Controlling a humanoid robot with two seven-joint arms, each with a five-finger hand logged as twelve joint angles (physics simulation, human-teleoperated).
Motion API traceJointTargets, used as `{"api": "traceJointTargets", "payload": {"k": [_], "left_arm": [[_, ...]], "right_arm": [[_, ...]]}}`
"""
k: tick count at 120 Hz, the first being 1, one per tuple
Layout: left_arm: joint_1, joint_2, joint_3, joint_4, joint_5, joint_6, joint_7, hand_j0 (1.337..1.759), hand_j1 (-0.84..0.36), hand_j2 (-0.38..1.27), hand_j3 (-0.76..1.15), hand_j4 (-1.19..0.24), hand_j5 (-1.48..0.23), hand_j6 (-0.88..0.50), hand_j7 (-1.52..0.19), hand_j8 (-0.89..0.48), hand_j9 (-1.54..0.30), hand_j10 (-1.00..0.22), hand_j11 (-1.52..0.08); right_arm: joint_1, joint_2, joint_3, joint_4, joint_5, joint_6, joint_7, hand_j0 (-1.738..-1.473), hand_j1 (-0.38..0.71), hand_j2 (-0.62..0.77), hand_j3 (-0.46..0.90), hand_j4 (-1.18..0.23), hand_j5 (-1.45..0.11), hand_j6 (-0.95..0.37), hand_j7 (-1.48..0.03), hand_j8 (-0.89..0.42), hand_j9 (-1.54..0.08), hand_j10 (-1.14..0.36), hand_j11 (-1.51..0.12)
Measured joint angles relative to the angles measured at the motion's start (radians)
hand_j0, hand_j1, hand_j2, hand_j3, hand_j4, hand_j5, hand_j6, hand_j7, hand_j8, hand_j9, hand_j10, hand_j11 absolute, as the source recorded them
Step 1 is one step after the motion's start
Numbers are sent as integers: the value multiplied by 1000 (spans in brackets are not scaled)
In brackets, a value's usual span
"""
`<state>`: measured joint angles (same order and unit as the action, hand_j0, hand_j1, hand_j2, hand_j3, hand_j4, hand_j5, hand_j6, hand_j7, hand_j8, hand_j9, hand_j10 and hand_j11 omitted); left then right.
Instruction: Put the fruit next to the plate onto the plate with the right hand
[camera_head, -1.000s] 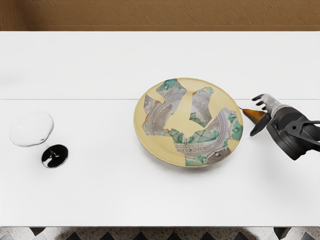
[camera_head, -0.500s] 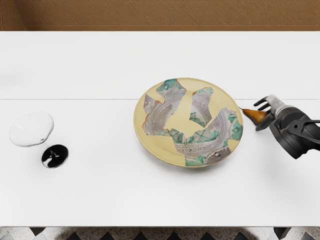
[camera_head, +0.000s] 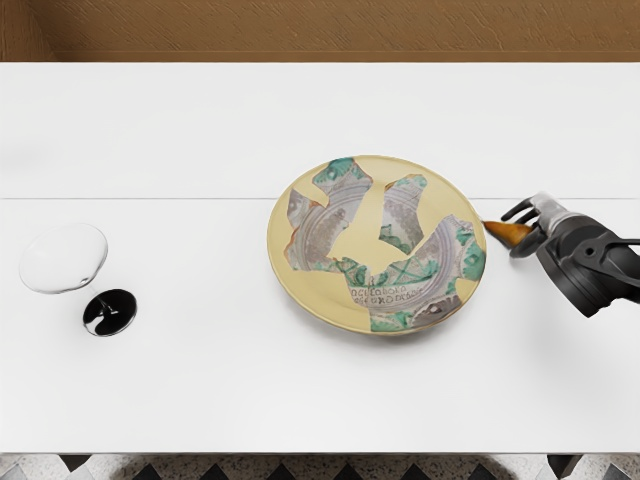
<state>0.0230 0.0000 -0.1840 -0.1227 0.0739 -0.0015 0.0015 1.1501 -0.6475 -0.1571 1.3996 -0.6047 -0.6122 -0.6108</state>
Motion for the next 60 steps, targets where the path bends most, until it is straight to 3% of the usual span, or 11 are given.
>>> {"api": "traceJointTargets", "payload": {"k": [8, 21, 36, 53, 60], "left_arm": [[0, 0, 0, 0, 0, 0, 0, 1658, 325, 4, 0, -21, -27, -21, -26, -21, -26, -21, -26], [0, 0, 0, 0, 0, 0, 0, 1658, 325, 4, 0, -21, -26, -21, -26, -21, -26, -21, -26], [0, 0, 0, 0, 0, 0, 0, 1658, 325, 4, 0, -21, -26, -21, -26, -21, -26, -21, -26], [0, 0, 0, 0, 0, 0, 0, 1658, 325, 4, 0, -21, -26, -21, -26, -21, -26, -21, -26], [0, 0, 0, 0, 0, 0, 0, 1658, 325, 4, 0, -21, -26, -21, -26, -21, -26, -21, -26]], "right_arm": [[0, 0, 0, 0, 3, 1, 0, -1655, 292, -96, 0, -546, -700, -426, -735, -187, -802, -185, -887], [-7, 0, 1, 0, 25, -1, 24, -1648, 325, -91, -2, -499, -754, -385, -815, -26, -1012, -58, -1080], [-15, -1, 2, 0, 30, 1, 40, -1644, 357, -27, -2, -500, -808, -370, -890, 83, -1147, 55, -1245], [-19, -2, 2, 0, 58, 1, 64, -1646, 369, 12, -16, -590, -900, -371, -995, 197, -1278, 185, -1377], [-22, -4, 2, 0, 63, 2, 72, -1648, 370, -25, 38, -623, -926, -373, -1030, 227, -1308, 212, -1418]]}}
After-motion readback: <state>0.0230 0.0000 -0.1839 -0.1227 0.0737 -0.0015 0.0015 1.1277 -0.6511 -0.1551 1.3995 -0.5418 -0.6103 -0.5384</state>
